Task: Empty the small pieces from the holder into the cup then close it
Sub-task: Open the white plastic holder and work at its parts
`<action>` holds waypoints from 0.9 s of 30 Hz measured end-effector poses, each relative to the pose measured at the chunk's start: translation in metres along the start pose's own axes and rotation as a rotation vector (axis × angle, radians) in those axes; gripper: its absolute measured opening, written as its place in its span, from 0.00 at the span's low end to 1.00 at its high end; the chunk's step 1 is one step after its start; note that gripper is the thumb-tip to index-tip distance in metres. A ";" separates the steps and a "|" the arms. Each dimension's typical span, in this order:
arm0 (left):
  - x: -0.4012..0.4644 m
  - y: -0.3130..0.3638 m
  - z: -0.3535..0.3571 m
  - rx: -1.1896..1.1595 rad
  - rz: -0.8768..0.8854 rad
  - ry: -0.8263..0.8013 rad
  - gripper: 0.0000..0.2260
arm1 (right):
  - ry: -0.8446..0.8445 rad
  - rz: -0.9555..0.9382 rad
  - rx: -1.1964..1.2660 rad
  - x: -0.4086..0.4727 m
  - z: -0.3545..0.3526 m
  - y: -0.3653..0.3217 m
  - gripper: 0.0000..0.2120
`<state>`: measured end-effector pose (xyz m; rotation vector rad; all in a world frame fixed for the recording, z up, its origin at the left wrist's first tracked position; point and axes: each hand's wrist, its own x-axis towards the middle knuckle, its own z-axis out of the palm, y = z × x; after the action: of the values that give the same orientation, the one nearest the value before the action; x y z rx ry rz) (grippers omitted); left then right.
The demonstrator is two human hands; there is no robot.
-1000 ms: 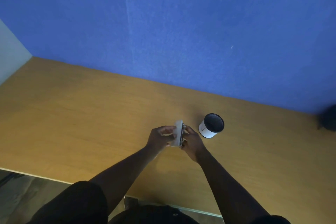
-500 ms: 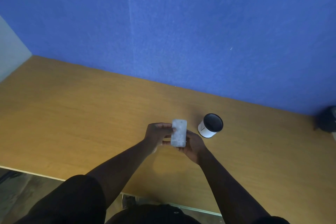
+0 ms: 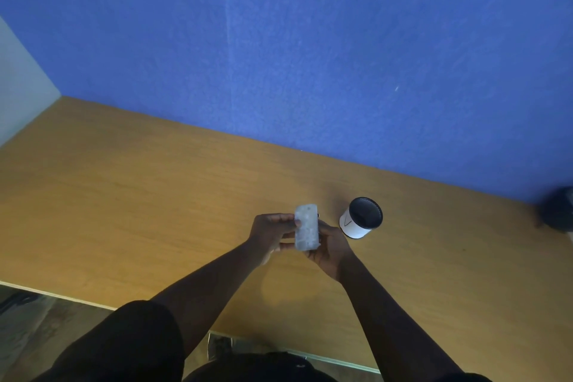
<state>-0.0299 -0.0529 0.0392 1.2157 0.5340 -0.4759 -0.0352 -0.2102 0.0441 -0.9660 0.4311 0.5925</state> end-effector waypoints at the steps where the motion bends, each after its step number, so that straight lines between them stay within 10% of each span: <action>1: 0.000 0.000 0.000 -0.005 -0.004 0.007 0.11 | 0.006 -0.001 -0.027 0.001 0.001 -0.001 0.15; 27: 0.001 0.008 0.009 -0.132 -0.164 0.056 0.13 | 0.305 -0.240 -0.762 0.011 0.020 -0.011 0.12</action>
<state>-0.0229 -0.0597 0.0467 1.0656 0.7060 -0.5384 -0.0178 -0.1946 0.0548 -1.8244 0.3503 0.3865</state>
